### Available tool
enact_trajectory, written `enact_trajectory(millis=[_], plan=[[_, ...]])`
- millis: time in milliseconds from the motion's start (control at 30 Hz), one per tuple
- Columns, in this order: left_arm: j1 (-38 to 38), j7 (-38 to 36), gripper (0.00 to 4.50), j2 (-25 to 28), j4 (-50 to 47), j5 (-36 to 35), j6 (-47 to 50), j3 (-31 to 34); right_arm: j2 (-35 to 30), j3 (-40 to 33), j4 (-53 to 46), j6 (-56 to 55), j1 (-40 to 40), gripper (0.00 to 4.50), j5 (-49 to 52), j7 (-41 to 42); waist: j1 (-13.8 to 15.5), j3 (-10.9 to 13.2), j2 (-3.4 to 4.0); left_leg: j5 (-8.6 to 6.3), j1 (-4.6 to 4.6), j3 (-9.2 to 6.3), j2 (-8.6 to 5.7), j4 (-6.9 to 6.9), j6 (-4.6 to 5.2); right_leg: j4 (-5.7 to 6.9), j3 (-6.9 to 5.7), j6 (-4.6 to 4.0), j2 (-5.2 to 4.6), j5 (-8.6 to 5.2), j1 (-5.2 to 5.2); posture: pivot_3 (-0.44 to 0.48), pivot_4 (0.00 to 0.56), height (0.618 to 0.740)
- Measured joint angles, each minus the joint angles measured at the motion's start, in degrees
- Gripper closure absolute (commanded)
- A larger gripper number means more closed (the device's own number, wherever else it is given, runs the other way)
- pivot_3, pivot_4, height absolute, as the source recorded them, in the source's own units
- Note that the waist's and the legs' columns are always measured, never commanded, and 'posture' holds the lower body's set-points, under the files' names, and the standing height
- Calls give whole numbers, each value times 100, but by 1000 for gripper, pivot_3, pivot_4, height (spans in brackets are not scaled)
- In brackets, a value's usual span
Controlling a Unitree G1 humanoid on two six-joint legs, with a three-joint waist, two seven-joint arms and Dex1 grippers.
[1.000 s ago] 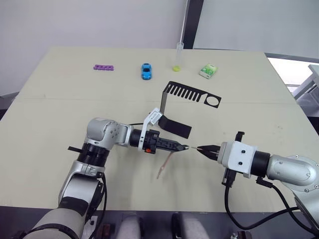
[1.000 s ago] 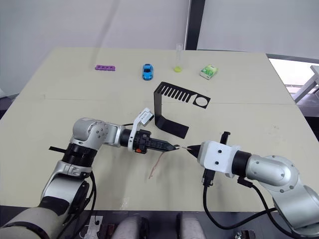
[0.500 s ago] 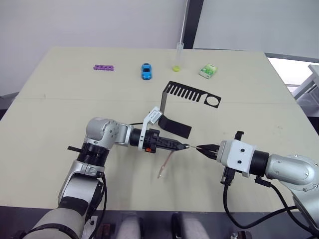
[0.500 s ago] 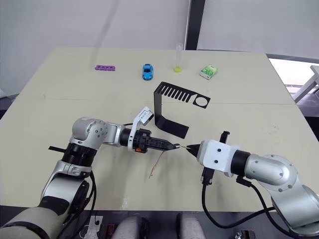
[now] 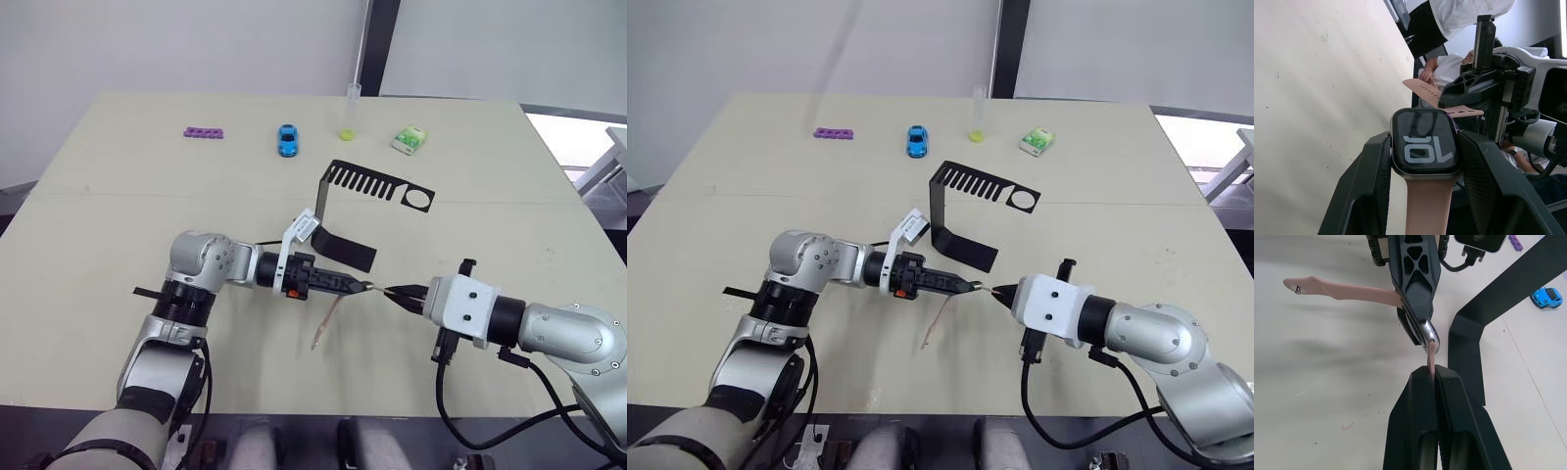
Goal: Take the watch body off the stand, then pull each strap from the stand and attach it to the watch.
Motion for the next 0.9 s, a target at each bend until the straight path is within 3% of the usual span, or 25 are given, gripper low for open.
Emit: enact_trajectory(millis=[900], plan=[[-37,182,2904,-145,2,-14,111,249,81,96,0,225,-305,4500,-119,0,0,0,0,0,0,0,0,1,0,1,0,0,0,0,-1,0,150,740]])
